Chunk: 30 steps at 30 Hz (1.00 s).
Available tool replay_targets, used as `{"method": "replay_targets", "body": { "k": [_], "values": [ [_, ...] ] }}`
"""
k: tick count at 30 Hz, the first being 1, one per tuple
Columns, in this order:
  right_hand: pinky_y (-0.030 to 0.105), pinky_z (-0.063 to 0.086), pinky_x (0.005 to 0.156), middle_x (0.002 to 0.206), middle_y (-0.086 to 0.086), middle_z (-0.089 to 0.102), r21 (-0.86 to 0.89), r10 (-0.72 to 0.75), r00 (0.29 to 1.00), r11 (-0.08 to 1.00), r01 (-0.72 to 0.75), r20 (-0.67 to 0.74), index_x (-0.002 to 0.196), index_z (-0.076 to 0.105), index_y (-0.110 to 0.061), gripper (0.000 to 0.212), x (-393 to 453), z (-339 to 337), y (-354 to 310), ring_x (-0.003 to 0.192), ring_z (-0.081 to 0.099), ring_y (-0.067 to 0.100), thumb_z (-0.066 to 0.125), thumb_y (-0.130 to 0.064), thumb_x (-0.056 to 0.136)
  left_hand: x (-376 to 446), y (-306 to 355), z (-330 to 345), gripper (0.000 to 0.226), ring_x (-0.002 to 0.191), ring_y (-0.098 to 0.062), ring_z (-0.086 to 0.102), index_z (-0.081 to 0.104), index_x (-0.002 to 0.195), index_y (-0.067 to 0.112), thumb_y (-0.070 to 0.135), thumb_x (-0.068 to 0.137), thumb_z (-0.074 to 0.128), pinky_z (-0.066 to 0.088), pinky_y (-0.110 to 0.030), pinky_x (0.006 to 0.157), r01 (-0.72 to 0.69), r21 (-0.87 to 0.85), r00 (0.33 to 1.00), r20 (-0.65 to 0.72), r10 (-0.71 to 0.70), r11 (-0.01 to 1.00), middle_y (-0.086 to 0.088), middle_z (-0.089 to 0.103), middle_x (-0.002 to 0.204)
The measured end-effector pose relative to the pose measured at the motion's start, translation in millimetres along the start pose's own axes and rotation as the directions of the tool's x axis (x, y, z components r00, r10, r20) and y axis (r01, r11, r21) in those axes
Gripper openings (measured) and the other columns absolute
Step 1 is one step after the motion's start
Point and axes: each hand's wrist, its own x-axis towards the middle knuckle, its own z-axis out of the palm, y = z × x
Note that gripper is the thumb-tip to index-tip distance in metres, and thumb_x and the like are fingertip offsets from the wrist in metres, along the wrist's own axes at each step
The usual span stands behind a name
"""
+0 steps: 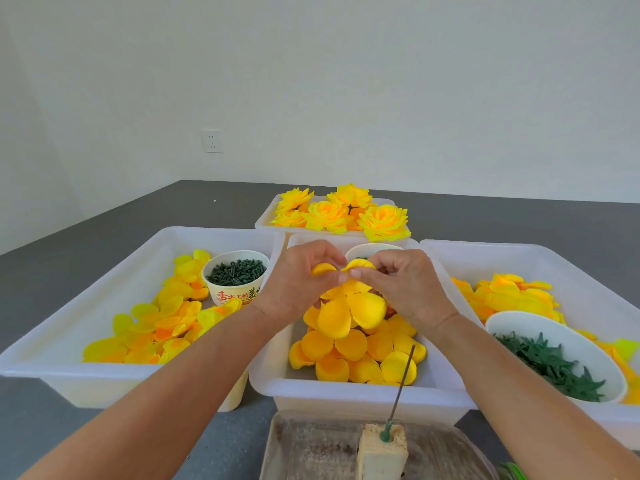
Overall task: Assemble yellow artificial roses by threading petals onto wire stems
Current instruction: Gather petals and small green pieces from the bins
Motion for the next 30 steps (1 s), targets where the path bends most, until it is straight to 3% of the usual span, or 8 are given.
{"method": "replay_targets", "body": {
  "k": [2,5,9,13,16,19,25,30],
  "values": [
    [0.031,0.041,0.061,0.072,0.029,0.060,0.104,0.088,0.993,0.990,-0.096,0.075,0.078,0.065,0.010,0.031,0.2,1.5,0.2,0.063,0.048,0.019,0.065,-0.021,0.086,0.9,-2.3,-1.2,0.014,0.064,-0.004,0.054,0.064,0.078,0.020,0.008,0.080,0.069,0.045,-0.027,0.061,0.002,0.053,0.999,-0.053,0.001,0.999,0.014,0.059,0.070],
    [0.038,0.053,0.077,0.089,0.021,0.070,0.225,0.255,0.960,0.935,-0.275,0.117,0.079,0.073,-0.011,0.014,1.7,2.1,2.4,0.077,0.061,0.024,0.066,-0.023,0.085,0.6,-2.9,-1.2,0.013,0.066,-0.007,0.053,0.065,0.076,0.020,0.008,0.081,0.069,0.045,-0.027,0.063,0.003,0.054,0.995,-0.103,0.002,0.999,0.013,0.058,0.071],
    [0.036,0.053,0.070,0.086,0.025,0.068,0.154,0.306,0.950,0.938,-0.311,0.056,0.079,0.071,-0.005,0.019,3.8,2.2,5.3,0.068,0.057,0.030,0.069,-0.024,0.082,2.3,-3.1,-0.2,0.019,0.065,-0.004,0.052,0.063,0.074,0.025,0.009,0.081,0.069,0.042,-0.021,0.059,-0.014,0.069,0.995,-0.098,0.021,0.998,0.015,0.058,0.069],
    [0.020,0.042,0.050,0.058,0.006,0.060,0.090,0.290,0.957,0.953,-0.288,-0.013,0.066,0.067,-0.006,0.023,4.2,4.6,7.2,0.052,0.048,0.008,0.072,-0.024,0.080,3.5,-3.3,4.2,0.019,0.076,-0.009,0.057,0.064,0.085,0.022,0.010,0.075,0.075,0.047,-0.016,0.062,-0.023,0.076,0.993,-0.110,0.031,0.997,0.009,0.062,0.080],
    [0.021,0.041,0.048,0.052,-0.002,0.057,0.047,0.289,0.954,0.957,-0.286,-0.077,0.063,0.065,-0.003,0.030,5.6,4.7,8.4,0.045,0.046,0.005,0.073,-0.028,0.078,2.2,-1.7,5.1,0.033,0.081,-0.011,0.050,0.064,0.090,0.014,0.012,0.063,0.083,0.039,-0.016,0.066,-0.137,0.271,0.954,-0.222,0.200,0.953,0.005,0.057,0.088],
    [0.026,0.045,0.055,0.055,0.004,0.059,-0.009,0.284,0.950,0.958,-0.288,-0.129,0.067,0.066,0.001,0.036,6.0,5.0,8.9,0.049,0.048,0.011,0.073,-0.033,0.078,-1.3,0.1,4.7,0.024,0.067,-0.006,0.045,0.066,0.073,0.010,0.018,0.062,0.085,0.036,-0.016,0.059,-0.246,0.379,0.902,-0.249,0.354,0.892,0.005,0.055,0.075],
    [0.019,0.051,0.056,0.063,0.009,0.064,0.264,0.316,0.947,0.909,-0.321,0.063,0.072,0.067,0.000,0.033,1.7,6.2,4.1,0.058,0.059,0.012,0.064,-0.030,0.086,-0.9,1.9,9.3,0.029,0.067,-0.008,0.060,0.073,0.088,0.013,0.031,0.068,0.081,0.042,-0.009,0.059,-0.126,0.274,0.985,-0.078,0.152,0.954,0.004,0.064,0.080],
    [0.022,0.045,0.067,0.077,0.017,0.066,0.185,0.206,0.961,0.953,-0.240,0.186,0.072,0.070,-0.018,0.029,-0.7,8.3,1.2,0.071,0.053,0.012,0.054,-0.028,0.093,0.6,0.4,5.6,0.012,0.066,-0.017,0.062,0.074,0.085,0.010,0.014,0.074,0.077,0.050,-0.031,0.066,-0.061,0.095,0.998,-0.021,0.063,0.994,-0.010,0.071,0.076]
  ]
}}
